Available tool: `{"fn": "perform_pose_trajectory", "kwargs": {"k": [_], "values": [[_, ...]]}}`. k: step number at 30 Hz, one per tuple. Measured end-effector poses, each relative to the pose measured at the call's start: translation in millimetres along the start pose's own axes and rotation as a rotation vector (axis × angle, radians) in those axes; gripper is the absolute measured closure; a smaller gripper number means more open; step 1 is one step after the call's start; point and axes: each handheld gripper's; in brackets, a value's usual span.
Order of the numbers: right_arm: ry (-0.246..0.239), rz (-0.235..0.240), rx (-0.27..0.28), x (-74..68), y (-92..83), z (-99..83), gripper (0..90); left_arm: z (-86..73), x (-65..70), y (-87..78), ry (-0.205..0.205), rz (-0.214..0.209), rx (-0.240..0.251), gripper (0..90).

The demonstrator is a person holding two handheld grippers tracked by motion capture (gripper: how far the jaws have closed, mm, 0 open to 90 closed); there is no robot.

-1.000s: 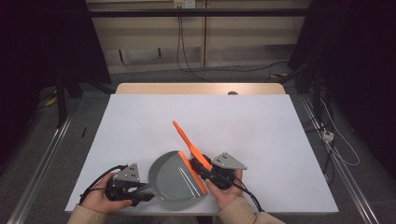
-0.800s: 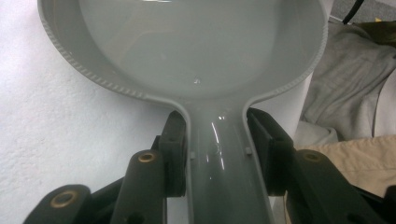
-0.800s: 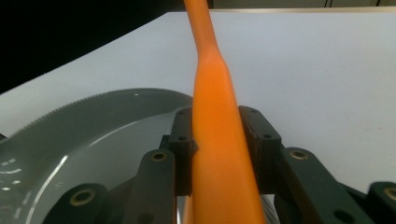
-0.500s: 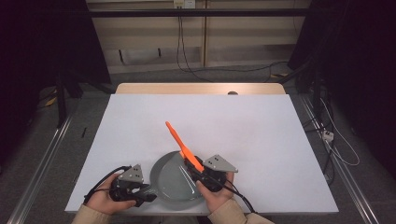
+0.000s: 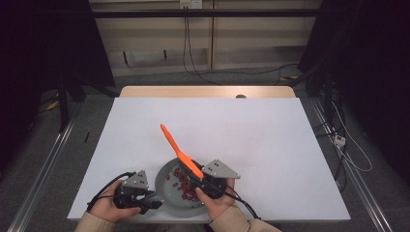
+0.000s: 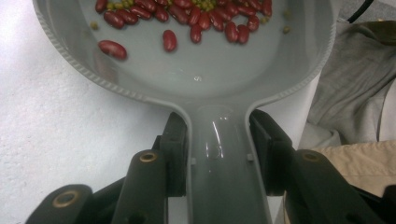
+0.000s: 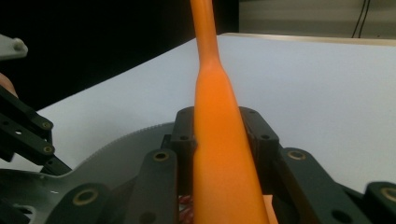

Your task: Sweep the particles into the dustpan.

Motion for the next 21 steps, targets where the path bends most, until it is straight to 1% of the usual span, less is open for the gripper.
{"fn": "perform_pose_trajectory", "kwargs": {"k": [2,3,5,8,12,17,20,21], "values": [[0.013,0.014,0.011,6.2,-3.1,3.8,70.1,0.0,-0.1,0.0,0.000,0.001,0.000,62.4],[0.022,0.012,0.018,9.2,-5.4,5.9,70.1,0.1,0.0,0.0,0.001,0.001,-0.001,62.5],[0.027,0.015,0.033,15.2,-9.6,10.3,70.1,0.2,-0.6,-0.3,0.003,0.000,-0.004,62.4],[0.027,-0.002,0.043,23.9,-14.7,14.8,70.1,0.2,-0.7,-0.3,0.004,0.000,-0.005,62.4],[0.012,-0.029,0.035,35.4,-17.6,15.2,70.1,0.2,-0.6,-0.2,0.005,0.002,-0.005,62.4],[0.022,-0.051,0.016,50.9,-20.0,9.7,70.2,0.2,-0.7,0.8,0.007,0.010,-0.007,62.5],[0.015,-0.069,0.009,57.7,-22.7,6.6,70.2,1.8,0.4,1.5,0.007,0.034,-0.022,62.6],[0.017,-0.075,0.008,59.5,-23.9,6.0,70.2,2.3,0.7,2.1,-0.006,0.041,-0.008,62.8]]}}
Point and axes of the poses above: each handheld gripper's, and its own axes: y roughly forward along the jaws, z roughly out of its top, x roughly to its right, and after that the axes turned 10 degrees about -x, right-handed
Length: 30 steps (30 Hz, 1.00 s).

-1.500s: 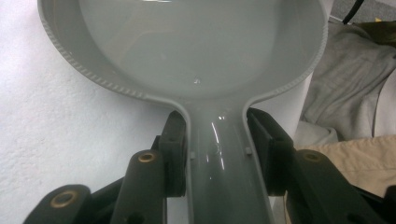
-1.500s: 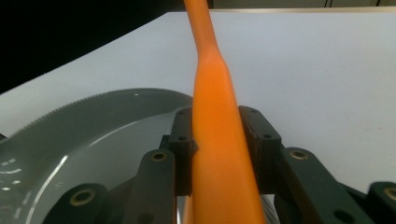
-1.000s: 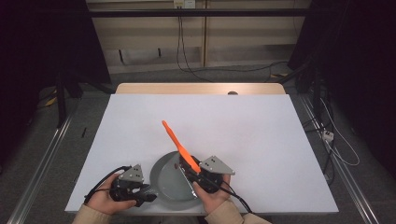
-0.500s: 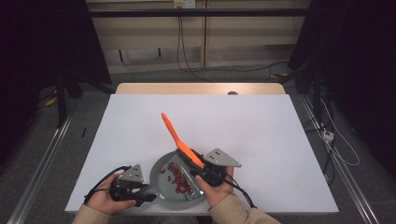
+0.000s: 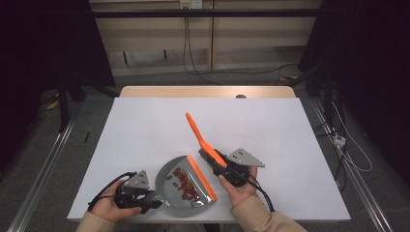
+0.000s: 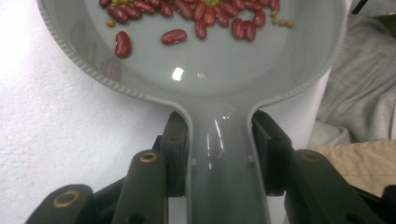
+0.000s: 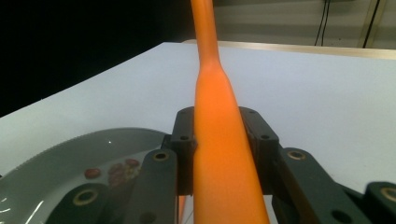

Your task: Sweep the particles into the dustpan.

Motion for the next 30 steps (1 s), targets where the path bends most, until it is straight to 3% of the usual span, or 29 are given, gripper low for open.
{"fn": "perform_pose_trajectory", "kwargs": {"k": [2,11,12,13,14,16,23,30], "values": [[-0.005,-0.007,-0.004,4.1,-1.7,-0.2,70.2,0.6,-0.6,1.6,0.020,0.010,-0.001,63.0],[-0.004,-0.049,0.016,23.0,-12.9,2.3,70.2,5.8,-2.9,12.5,0.008,0.087,0.108,63.4],[-0.003,-0.053,0.018,24.9,-14.4,2.7,70.2,6.3,-4.2,13.7,0.011,0.077,0.114,63.4],[-0.004,-0.056,0.020,26.7,-15.8,3.1,70.2,6.7,-3.9,15.4,0.007,0.098,0.127,63.4],[-0.003,-0.061,0.024,28.3,-17.2,3.3,70.2,7.0,-5.0,16.3,0.013,0.084,0.132,63.4],[0.001,-0.065,0.023,31.2,-19.1,3.3,70.3,7.3,-5.1,19.2,0.004,0.098,0.158,63.4],[0.007,-0.073,0.031,37.9,-22.7,3.4,70.3,7.2,-7.2,19.5,-0.018,0.113,0.167,63.4],[-0.007,-0.080,0.027,45.3,-25.4,4.4,70.3,6.0,-11.2,14.5,-0.068,0.152,0.205,63.4]]}}
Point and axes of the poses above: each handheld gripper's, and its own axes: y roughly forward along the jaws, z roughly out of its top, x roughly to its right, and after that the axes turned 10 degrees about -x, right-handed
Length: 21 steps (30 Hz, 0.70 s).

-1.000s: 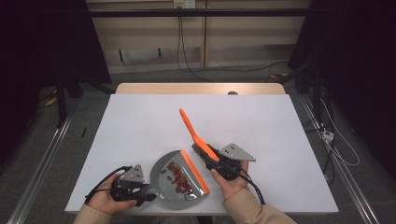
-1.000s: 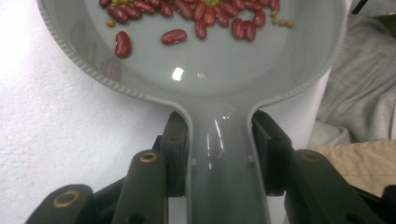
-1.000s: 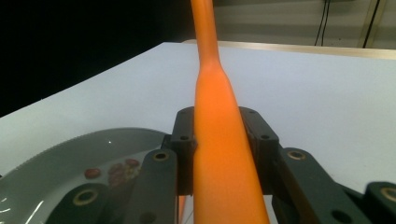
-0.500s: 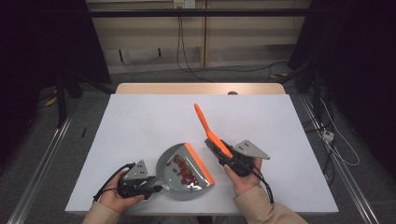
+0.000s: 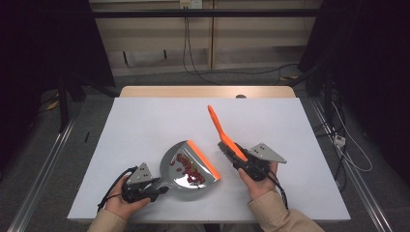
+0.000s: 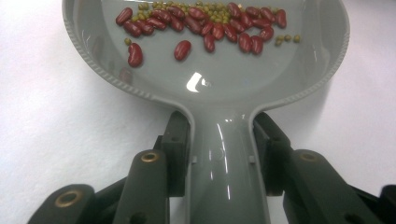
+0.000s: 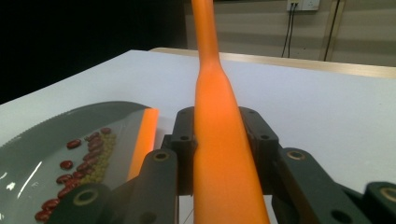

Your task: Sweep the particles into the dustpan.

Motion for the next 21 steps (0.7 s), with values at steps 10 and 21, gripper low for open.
{"fn": "perform_pose_trajectory", "kwargs": {"k": [10,21], "values": [[0.008,-0.020,0.006,14.6,-7.1,0.7,70.3,-0.5,-14.9,-5.3,-0.102,0.089,0.052,63.3],[0.003,-0.031,0.006,20.2,-10.2,0.9,70.4,-8.0,-39.8,-6.8,-0.249,0.226,0.060,63.3]]}}
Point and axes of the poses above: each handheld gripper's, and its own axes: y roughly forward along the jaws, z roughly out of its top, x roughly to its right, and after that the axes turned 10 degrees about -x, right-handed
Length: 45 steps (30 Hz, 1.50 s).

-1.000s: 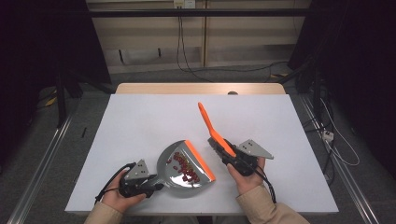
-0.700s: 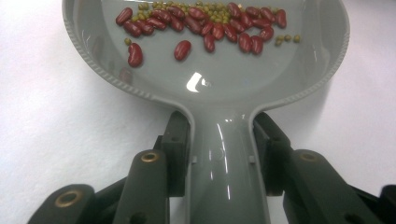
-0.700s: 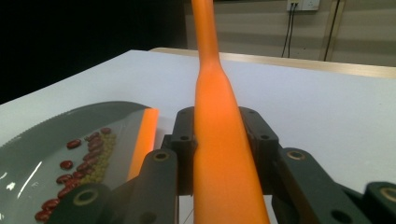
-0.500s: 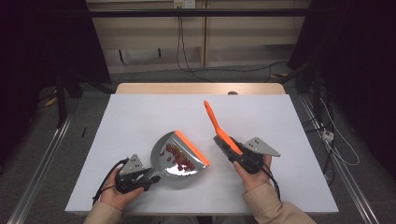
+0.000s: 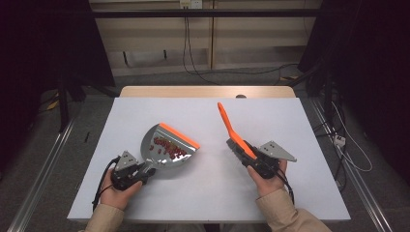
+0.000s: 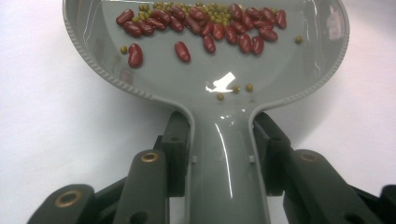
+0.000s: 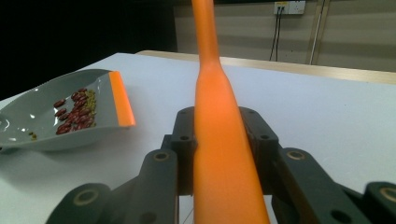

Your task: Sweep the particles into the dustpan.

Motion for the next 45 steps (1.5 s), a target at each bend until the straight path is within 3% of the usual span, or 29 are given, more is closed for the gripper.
{"fn": "perform_pose_trajectory", "kwargs": {"k": [14,23,28,35,38,45], "values": [[0.000,0.000,-0.012,-0.6,1.3,-2.2,70.4,0.2,-20.8,4.6,-0.123,0.117,-0.014,63.3],[0.001,0.003,0.000,-2.6,1.2,-2.4,70.4,0.0,-23.6,7.9,-0.173,0.152,-0.043,63.1],[-0.002,0.000,0.006,-2.3,-1.1,-2.1,70.4,0.1,-20.5,5.1,-0.173,0.144,-0.030,61.5],[0.007,0.001,0.005,0.2,-3.1,-3.4,70.4,0.2,-5.7,1.2,-0.145,0.070,-0.022,48.6],[0.011,-0.002,0.009,1.2,-3.9,-3.7,70.3,-0.1,-0.7,-2.0,-0.152,0.039,-0.012,44.2],[0.021,-0.002,0.006,2.1,-2.0,-4.5,70.3,-1.6,6.1,-9.1,-0.134,0.006,0.017,41.1]]}}
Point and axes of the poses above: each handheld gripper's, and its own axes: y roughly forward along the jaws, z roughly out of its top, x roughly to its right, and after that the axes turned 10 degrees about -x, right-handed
